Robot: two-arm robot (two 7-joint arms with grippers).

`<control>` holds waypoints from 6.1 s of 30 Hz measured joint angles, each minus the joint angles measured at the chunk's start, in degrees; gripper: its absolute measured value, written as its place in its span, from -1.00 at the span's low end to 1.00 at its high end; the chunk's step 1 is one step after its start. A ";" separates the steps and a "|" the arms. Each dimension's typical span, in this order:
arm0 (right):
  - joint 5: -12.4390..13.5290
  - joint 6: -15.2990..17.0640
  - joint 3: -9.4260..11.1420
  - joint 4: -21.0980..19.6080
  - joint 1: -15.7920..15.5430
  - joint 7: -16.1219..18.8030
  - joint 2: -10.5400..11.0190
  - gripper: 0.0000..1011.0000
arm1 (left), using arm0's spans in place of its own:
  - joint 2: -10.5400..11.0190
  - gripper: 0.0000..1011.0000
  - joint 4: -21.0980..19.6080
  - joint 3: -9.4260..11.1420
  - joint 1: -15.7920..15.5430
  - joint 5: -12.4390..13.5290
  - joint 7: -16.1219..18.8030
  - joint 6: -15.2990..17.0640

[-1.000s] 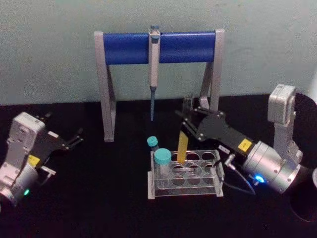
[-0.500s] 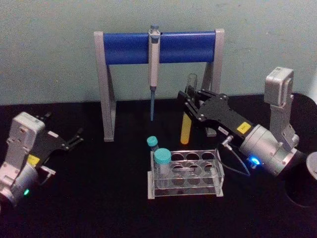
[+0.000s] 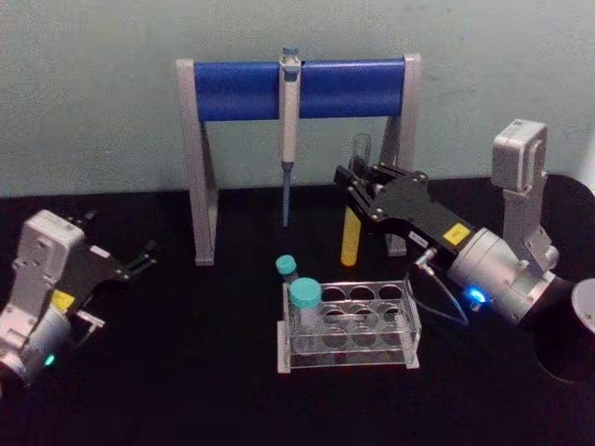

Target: Pick up the test tube from the test tube rack, shake it, then place it back into the test tube rack.

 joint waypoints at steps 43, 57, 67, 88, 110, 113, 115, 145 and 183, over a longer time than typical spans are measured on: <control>1.80 -0.53 -0.67 -3.76 -3.38 2.47 1.38 -0.54 | 0.00 0.98 0.00 0.00 0.00 0.00 0.00 0.00; 0.38 -1.25 0.65 -2.53 -2.89 -0.21 0.43 -0.54 | 0.00 0.98 0.00 0.00 0.00 0.00 0.00 0.00; -0.79 -0.93 3.33 -5.02 -5.33 -2.28 2.25 -0.54 | 0.00 0.98 0.00 0.00 0.00 0.00 0.00 0.00; 0.06 2.69 3.07 -10.56 -10.16 0.89 5.21 -0.54 | 0.00 0.98 0.00 0.00 0.00 0.00 0.00 0.00; 1.23 0.26 0.58 -1.17 -2.04 -0.09 0.49 -0.54 | 0.00 0.98 0.00 0.00 0.00 0.00 0.00 0.00; 1.04 0.21 0.89 -0.94 -1.98 -0.47 0.36 -0.54 | 0.00 0.98 0.00 0.00 0.00 0.00 0.00 0.00; 0.95 0.20 1.08 -0.94 -2.02 -0.60 0.33 -0.54 | 0.00 0.98 0.00 0.00 0.00 0.00 0.00 0.00; -0.13 3.29 4.05 -10.90 -10.55 -0.54 6.16 -0.54 | 0.00 0.98 0.00 0.00 0.00 0.00 0.00 0.00; 0.81 0.73 1.16 -0.92 -2.10 -0.83 0.32 -0.54 | 0.00 0.98 0.00 0.00 0.00 0.00 0.00 0.00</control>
